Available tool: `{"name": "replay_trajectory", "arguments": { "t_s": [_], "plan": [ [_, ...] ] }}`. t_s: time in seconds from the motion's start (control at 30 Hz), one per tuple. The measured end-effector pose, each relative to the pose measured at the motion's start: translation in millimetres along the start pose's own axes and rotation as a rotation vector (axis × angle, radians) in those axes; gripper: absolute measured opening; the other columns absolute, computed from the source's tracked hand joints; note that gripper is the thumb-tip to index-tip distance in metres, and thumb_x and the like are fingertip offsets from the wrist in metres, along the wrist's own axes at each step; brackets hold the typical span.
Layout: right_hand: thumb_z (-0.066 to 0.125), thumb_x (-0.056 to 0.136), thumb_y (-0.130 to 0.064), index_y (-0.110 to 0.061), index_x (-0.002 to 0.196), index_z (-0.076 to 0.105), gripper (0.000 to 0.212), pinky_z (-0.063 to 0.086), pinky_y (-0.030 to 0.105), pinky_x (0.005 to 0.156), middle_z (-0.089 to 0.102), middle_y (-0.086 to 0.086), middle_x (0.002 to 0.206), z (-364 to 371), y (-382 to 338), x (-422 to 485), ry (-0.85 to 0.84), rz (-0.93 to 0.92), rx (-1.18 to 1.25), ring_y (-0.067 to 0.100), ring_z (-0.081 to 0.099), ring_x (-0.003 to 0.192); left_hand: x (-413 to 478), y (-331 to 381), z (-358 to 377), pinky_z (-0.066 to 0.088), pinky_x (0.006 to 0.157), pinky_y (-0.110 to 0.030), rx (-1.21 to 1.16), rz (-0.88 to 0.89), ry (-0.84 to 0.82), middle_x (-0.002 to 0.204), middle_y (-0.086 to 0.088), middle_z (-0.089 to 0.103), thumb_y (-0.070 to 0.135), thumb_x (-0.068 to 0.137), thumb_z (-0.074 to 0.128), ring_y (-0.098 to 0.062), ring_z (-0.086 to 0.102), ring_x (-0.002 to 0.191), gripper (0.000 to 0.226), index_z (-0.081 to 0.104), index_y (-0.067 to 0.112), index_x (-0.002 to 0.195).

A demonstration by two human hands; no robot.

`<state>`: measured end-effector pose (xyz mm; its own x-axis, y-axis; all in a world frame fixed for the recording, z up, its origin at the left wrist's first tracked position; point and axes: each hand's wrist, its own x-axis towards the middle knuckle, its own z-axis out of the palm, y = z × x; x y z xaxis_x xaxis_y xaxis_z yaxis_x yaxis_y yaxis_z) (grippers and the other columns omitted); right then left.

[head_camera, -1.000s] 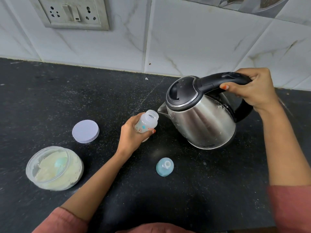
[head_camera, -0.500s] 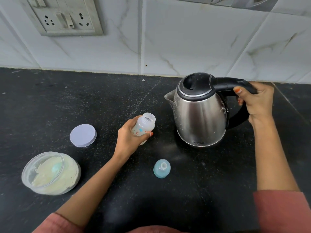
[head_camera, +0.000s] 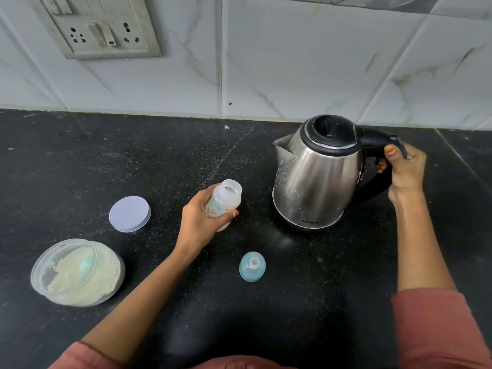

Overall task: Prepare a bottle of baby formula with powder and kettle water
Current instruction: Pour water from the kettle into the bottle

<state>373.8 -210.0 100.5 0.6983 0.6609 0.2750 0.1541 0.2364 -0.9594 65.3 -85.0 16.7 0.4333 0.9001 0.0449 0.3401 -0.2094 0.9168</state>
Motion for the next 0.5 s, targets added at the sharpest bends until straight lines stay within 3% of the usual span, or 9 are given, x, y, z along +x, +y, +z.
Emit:
{"name": "replay_trajectory", "arguments": {
  "t_s": [0.37, 0.5],
  "plan": [
    [0.077, 0.045, -0.066, -0.033, 0.071, 0.073, 0.042, 0.047, 0.014, 0.062, 0.069, -0.016, 0.066, -32, 22, -2, -0.008, 0.082, 0.012, -0.003, 0.06, 0.066, -5, 7, 1, 0.034, 0.083, -0.016, -0.026, 0.007, -0.008, 0.109, 0.013, 0.054, 0.015, 0.066, 0.081, -0.005, 0.048, 0.105, 0.061, 0.053, 0.025, 0.119],
    [0.077, 0.047, -0.066, -0.035, 0.075, 0.074, 0.042, 0.049, 0.015, 0.077, 0.071, -0.018, 0.073, -34, 19, -4, -0.015, 0.083, -0.055, -0.003, 0.063, 0.078, -10, 7, 0, 0.035, 0.079, -0.008, -0.031, 0.021, -0.003, 0.109, 0.011, 0.056, 0.015, 0.065, 0.081, -0.006, 0.05, 0.105, 0.06, 0.054, 0.026, 0.117]
  ]
}}
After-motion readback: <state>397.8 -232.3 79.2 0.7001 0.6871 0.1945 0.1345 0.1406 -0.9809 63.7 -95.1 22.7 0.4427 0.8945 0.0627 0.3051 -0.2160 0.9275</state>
